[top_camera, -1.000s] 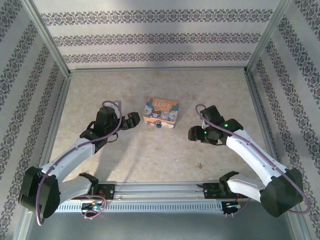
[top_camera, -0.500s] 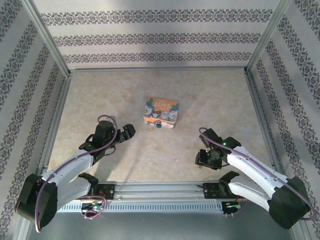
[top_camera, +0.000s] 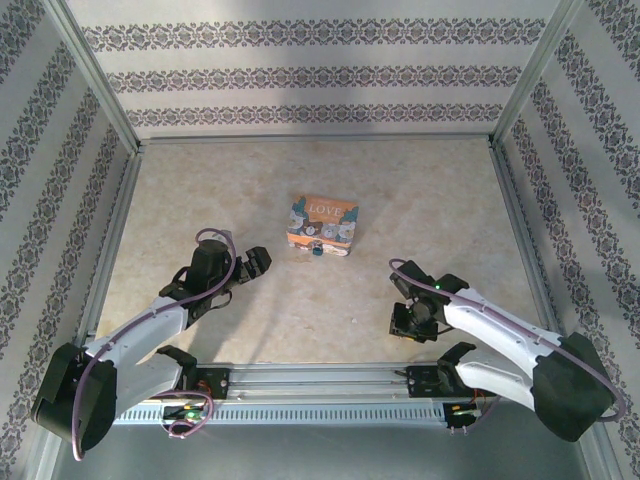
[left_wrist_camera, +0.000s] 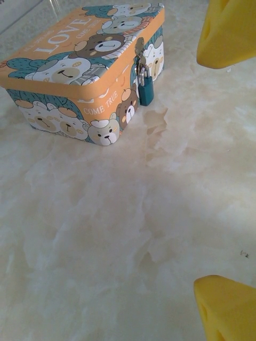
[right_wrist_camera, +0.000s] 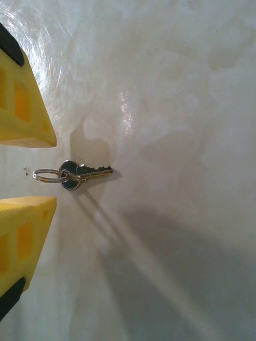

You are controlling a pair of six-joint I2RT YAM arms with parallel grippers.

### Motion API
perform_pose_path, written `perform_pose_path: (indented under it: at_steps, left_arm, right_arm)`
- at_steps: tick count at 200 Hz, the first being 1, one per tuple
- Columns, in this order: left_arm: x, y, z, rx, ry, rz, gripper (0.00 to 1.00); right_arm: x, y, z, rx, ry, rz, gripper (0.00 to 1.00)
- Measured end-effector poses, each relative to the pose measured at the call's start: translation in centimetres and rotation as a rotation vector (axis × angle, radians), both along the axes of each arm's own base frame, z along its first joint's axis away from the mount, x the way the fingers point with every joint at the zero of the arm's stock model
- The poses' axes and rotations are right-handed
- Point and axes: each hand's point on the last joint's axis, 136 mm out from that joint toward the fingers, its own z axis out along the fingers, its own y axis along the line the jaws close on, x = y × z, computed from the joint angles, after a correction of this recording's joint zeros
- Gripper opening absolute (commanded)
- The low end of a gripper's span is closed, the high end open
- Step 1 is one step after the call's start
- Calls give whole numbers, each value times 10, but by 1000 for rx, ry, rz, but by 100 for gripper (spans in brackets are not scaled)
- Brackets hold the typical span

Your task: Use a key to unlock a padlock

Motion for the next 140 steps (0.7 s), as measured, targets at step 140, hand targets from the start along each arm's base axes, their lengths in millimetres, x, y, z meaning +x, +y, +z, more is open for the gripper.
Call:
perform_pose_path:
  at_steps: [140]
  left_arm:
    - [2,0,3,3,-10,2,99]
  right_arm:
    - [-4,-2,-9,-44,54,-12,21]
